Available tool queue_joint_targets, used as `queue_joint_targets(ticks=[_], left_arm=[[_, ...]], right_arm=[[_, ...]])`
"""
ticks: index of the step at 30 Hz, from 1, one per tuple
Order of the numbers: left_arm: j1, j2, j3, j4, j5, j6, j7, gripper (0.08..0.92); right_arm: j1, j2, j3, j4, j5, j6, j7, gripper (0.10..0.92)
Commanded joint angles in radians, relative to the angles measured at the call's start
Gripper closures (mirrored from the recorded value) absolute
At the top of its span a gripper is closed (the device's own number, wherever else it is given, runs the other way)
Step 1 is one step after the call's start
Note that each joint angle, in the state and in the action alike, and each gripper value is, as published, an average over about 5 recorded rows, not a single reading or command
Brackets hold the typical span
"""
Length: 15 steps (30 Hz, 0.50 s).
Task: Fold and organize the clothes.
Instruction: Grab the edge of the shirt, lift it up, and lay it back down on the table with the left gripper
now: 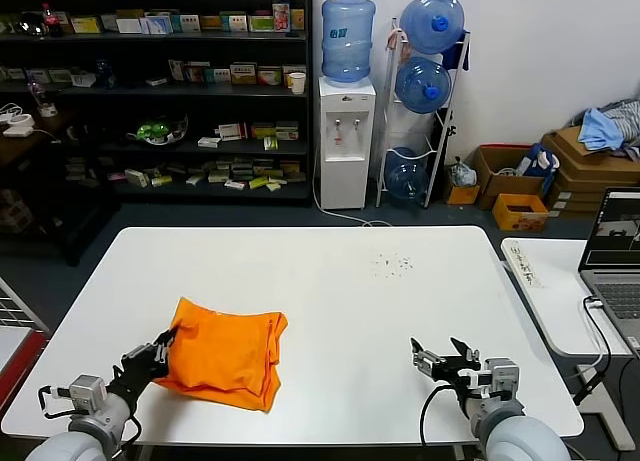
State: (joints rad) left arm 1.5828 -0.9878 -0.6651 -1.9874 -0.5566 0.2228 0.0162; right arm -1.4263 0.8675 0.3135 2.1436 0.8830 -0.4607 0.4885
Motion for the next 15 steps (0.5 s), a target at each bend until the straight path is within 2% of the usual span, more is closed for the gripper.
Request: queue_joint_targets(ticks=[1,9,15], left_arm=[[0.082,-0.016,-0.221,-0.147,0.363,0.025,0.047,0.903],[0.092,0.106,-0.383,0.053,0.402,0.009,0.071,0.903],[0.069,0.129,-0.445,0.116,0.437,-0.006,0.071,0.903]], right_arm=[[0.009,0.001,-0.011,-0.002,-0.001,0.001,0.000,0.203],[0.025,0.005,-0.027,-0.005,-0.001,0.003,-0.001,0.203],[0.025,0.008,-0.029,-0.006,-0.002,0.005,-0.003,0.203]])
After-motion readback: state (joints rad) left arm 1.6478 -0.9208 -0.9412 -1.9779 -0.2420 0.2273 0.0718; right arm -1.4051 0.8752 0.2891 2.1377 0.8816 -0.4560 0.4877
